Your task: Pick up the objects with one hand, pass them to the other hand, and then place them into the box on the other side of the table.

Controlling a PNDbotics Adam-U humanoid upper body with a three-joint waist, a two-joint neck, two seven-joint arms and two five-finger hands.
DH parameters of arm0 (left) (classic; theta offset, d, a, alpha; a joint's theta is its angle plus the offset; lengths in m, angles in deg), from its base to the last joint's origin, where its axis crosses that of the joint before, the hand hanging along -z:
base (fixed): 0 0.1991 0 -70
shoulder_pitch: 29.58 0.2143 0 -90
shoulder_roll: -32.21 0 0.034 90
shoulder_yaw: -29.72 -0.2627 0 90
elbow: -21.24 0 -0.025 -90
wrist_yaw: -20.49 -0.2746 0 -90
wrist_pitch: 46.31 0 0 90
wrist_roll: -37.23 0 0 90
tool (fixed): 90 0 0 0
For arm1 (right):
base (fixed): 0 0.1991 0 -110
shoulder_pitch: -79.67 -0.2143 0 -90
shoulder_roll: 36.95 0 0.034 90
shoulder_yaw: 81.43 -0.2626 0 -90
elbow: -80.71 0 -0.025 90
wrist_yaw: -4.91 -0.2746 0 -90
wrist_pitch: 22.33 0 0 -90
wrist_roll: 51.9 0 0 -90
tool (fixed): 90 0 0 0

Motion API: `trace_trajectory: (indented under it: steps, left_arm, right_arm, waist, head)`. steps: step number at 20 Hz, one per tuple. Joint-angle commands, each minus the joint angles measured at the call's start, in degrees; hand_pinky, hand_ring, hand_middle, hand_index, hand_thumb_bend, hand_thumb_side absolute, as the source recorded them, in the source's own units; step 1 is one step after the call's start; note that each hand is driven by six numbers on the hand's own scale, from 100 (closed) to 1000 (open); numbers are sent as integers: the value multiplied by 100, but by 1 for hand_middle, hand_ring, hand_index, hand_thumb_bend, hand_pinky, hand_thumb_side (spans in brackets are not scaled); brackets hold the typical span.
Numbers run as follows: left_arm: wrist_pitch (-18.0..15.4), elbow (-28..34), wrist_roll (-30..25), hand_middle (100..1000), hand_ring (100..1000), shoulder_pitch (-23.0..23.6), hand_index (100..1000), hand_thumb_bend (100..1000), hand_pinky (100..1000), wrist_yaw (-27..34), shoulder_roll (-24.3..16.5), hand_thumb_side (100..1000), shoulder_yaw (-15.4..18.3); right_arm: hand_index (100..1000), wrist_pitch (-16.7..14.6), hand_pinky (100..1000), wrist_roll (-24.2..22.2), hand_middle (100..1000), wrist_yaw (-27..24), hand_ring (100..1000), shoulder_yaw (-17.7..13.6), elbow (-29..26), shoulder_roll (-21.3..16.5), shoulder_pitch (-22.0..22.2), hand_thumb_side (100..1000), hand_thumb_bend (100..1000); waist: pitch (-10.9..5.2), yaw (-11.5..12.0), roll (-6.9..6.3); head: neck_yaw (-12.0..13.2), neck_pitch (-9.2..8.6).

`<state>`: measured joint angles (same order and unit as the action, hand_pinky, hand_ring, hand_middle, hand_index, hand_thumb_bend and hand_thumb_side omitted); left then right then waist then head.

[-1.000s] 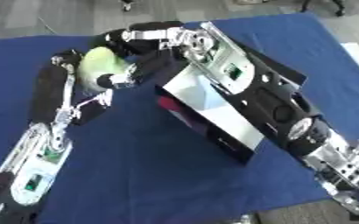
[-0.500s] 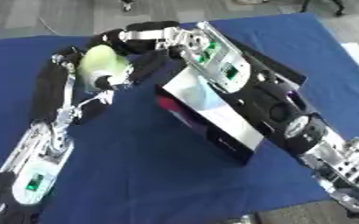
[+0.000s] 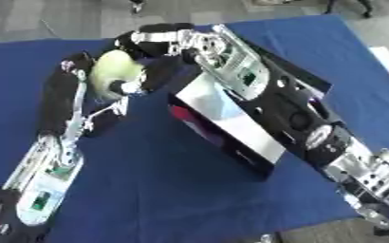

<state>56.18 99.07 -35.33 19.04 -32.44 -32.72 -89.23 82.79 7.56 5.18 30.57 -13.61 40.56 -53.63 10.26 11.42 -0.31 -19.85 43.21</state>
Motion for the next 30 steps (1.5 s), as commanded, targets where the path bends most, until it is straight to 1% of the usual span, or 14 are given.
trace_trajectory:
  steps: [1,2,5,10,13,15,16,17,18,20,21,22,26,30]
  left_arm:
    - [-18,163,90,537,703,-118,598,100,759,24,30,100,8]
    - [-29,173,122,537,703,-119,598,100,759,26,32,100,3]
    - [-47,175,201,538,702,-116,611,100,758,25,37,100,-7]
    - [-43,178,366,537,701,-112,616,100,755,36,43,100,-2]
    - [2,157,483,543,703,-100,639,267,753,70,47,100,1]
    - [75,141,583,550,707,-89,659,350,756,124,54,100,14]
    - [113,135,637,565,716,-87,688,450,760,157,56,100,17]
    - [157,132,704,576,725,-84,703,497,765,191,58,100,24]
    - [205,124,770,603,747,-79,755,586,779,227,60,135,31]
    - [297,102,902,603,747,-77,755,586,779,311,65,135,26]
    - [328,96,952,649,781,-72,831,707,798,348,67,196,31]
    - [380,97,1022,659,789,-67,847,747,804,398,70,211,56]
    - [558,67,1358,679,806,-57,866,794,812,599,69,230,82]
    - [616,-12,1543,685,813,-41,872,834,816,739,64,279,52]
  right_arm:
    - [793,133,969,75,629,-31,876,-29,-54,-78,-67,100,100]
    - [783,161,967,67,617,-38,869,-28,-56,-75,-64,100,100]
    - [695,169,956,36,524,-105,830,-35,-110,-81,-51,100,100]
    - [641,74,950,-97,474,-116,807,-24,-197,-111,-21,100,100]
    - [631,1,952,-215,459,-107,801,-35,-219,-113,-10,100,100]
    - [629,-21,953,-265,455,-136,799,-52,-236,-114,-11,100,100]
    - [627,-22,954,-282,452,-155,797,-60,-244,-115,-11,100,100]
    - [624,-21,954,-295,448,-182,795,-67,-255,-116,-12,100,109]
    - [623,-15,954,-302,446,-209,794,-75,-266,-117,-12,100,128]
    - [623,5,954,-297,446,-246,794,-85,-284,-122,-12,100,128]
    - [621,18,954,-288,441,-258,791,-92,-287,-124,-10,100,153]
    - [620,36,954,-267,440,-275,790,-105,-284,-125,-5,100,160]
    - [618,89,955,-182,435,-353,788,-129,-285,-137,7,100,187]
    - [615,125,957,-114,432,-435,786,-159,-289,-150,16,100,207]
  waist:
    - [-6,-1,78]
    - [-4,-2,79]
    - [-1,-4,81]
    - [6,-5,86]
    - [11,-10,86]
    - [12,-9,84]
    - [12,-9,84]
    - [12,-10,83]
    - [12,-11,83]
    - [10,-14,82]
    - [9,-15,82]
    - [7,-19,82]
    - [4,-40,80]
    - [2,-64,71]
  head:
    - [-3,-54]
    - [-3,-58]
    - [-5,-53]
    - [-5,-46]
    - [9,-41]
    - [20,-40]
    - [27,-41]
    - [37,-43]
    - [45,-44]
    - [54,-45]
    - [58,-45]
    - [62,-45]
    - [71,-48]
    - [63,-44]
